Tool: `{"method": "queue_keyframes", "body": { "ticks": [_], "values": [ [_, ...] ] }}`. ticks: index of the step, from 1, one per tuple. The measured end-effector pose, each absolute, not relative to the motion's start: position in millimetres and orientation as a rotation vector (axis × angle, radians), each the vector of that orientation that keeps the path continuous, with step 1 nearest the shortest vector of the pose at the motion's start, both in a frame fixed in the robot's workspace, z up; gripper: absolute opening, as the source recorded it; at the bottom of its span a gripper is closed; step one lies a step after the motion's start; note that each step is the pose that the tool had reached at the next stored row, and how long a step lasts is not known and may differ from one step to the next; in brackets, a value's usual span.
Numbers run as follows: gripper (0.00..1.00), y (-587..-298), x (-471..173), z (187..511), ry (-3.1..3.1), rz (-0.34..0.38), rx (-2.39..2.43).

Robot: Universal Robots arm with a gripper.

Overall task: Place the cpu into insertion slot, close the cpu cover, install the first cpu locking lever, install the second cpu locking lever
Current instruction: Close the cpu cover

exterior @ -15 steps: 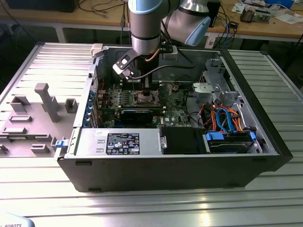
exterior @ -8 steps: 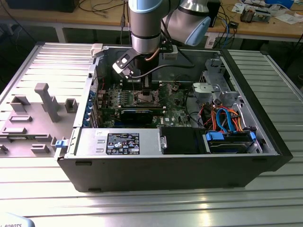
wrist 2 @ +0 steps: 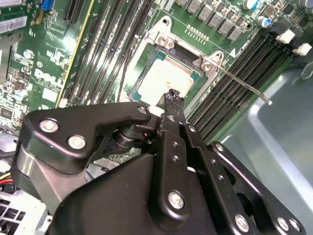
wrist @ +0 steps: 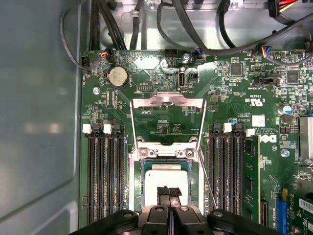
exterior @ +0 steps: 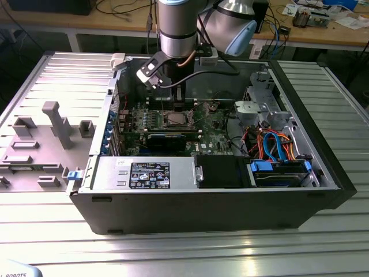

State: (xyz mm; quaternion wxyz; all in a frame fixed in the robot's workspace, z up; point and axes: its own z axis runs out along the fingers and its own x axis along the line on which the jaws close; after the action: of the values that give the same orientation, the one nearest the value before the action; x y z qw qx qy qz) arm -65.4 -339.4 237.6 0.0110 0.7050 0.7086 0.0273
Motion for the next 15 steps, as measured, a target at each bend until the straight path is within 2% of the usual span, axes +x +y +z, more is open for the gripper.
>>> {"method": "queue_keyframes", "body": {
  "ticks": [15],
  "values": [
    [0.11,-339.4,-65.4,243.6,2.211,0.085,2.199]
  ]
}}
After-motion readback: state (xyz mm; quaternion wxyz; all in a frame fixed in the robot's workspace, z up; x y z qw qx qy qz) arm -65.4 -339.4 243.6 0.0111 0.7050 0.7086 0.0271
